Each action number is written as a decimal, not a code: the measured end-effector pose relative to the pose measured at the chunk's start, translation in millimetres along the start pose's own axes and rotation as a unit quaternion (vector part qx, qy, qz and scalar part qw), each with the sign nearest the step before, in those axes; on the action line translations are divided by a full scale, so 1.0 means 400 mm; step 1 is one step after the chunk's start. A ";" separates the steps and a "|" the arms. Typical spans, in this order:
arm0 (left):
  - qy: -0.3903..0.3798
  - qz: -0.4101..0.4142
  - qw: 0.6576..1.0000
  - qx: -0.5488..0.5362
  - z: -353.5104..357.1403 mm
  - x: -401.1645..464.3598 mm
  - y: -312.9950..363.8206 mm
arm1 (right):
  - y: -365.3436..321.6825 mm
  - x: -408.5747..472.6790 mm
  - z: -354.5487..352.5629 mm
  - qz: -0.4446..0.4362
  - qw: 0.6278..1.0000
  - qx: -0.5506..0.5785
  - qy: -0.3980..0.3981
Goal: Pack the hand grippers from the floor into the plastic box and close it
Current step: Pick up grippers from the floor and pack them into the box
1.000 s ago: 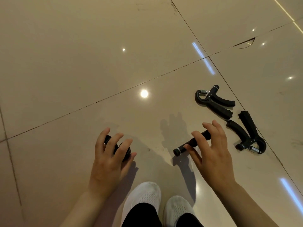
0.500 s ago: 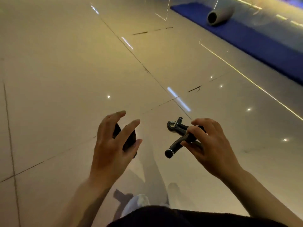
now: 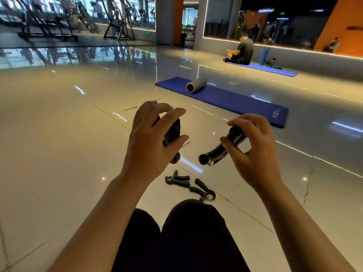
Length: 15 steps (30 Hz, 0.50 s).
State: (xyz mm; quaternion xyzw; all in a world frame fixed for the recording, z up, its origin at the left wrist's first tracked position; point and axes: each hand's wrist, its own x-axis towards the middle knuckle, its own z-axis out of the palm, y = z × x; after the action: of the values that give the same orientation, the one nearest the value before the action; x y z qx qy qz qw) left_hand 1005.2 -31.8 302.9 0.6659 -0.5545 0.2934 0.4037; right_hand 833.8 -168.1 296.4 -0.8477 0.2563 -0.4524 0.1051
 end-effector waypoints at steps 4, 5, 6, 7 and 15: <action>0.037 -0.001 0.998 -0.041 0.003 0.008 0.095 | -0.017 -0.019 -0.106 0.006 1.000 -0.002 0.020; 0.039 0.003 0.998 -0.047 0.001 0.011 0.112 | -0.016 -0.020 -0.129 0.008 1.000 -0.006 0.019; 0.038 0.010 0.998 -0.051 -0.001 0.017 0.128 | -0.014 -0.022 -0.150 0.011 1.000 -0.013 0.019; 0.033 0.017 0.998 -0.053 -0.003 0.022 0.143 | -0.012 -0.023 -0.170 0.014 1.000 -0.019 0.020; -0.031 0.055 0.993 -0.097 0.034 0.034 0.273 | 0.008 -0.081 -0.317 0.077 0.995 -0.047 0.051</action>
State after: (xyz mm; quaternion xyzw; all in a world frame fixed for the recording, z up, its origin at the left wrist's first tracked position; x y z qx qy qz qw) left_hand 901.0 -57.0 330.7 0.6010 -0.6281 0.2391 0.4326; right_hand 713.9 -147.0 344.0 -0.8055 0.3466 -0.4729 0.0864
